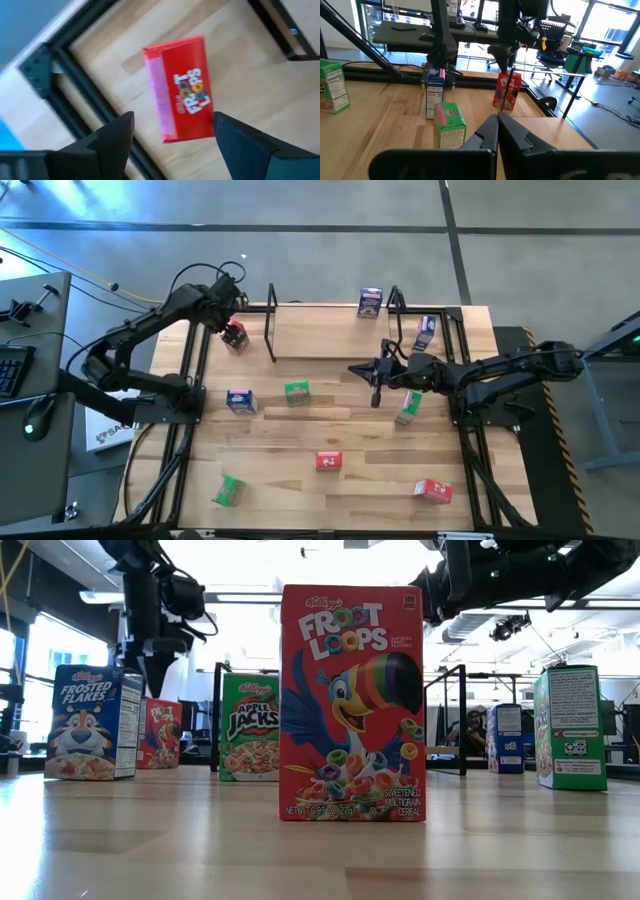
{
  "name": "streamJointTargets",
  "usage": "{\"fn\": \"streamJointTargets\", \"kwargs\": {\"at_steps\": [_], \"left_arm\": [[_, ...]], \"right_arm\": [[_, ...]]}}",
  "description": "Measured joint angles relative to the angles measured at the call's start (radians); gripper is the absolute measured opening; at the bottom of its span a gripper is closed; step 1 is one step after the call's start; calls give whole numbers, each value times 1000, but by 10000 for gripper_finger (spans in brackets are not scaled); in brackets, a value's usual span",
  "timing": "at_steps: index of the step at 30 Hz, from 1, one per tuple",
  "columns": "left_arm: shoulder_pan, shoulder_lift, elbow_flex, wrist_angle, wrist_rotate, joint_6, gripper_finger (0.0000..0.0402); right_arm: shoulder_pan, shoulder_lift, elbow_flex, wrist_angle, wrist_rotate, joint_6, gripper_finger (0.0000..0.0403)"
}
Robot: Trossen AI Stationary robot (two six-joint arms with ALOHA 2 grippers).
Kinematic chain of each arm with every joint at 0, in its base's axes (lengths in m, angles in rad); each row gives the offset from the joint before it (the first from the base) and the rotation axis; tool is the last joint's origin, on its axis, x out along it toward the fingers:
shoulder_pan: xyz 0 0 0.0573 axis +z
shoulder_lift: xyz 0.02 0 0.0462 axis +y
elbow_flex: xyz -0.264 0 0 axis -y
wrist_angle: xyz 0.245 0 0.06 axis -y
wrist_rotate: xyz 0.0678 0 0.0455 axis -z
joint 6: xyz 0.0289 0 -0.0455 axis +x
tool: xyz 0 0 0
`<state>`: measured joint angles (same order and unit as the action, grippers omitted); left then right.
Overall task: Stack cereal on shelf
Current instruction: Put the top red cereal box on the shelf
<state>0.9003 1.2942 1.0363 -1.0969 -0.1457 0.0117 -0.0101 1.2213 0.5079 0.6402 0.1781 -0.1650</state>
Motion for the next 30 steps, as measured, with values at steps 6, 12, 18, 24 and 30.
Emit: {"fn": "streamJointTargets", "kwargs": {"at_steps": [6, 12, 18, 24, 30], "left_arm": [[29, 28, 0, 3, 6, 12, 260], [50, 44, -36, 33, 20, 21, 260], [56, 40, -57, 65, 32, 53, 242], [56, 11, -57, 62, 55, 103, 195], [55, -5, 20, 27, 47, 157, 158]], "right_arm": [[0, 0, 0, 0, -4, 0, 0], [0, 0, 0, 0, -5, 0, 0], [0, 0, 1, 0, -5, 0, 0], [0, 0, 1, 0, -5, 0, 0], [0, 0, 1, 0, -6, 0, 0]]}}
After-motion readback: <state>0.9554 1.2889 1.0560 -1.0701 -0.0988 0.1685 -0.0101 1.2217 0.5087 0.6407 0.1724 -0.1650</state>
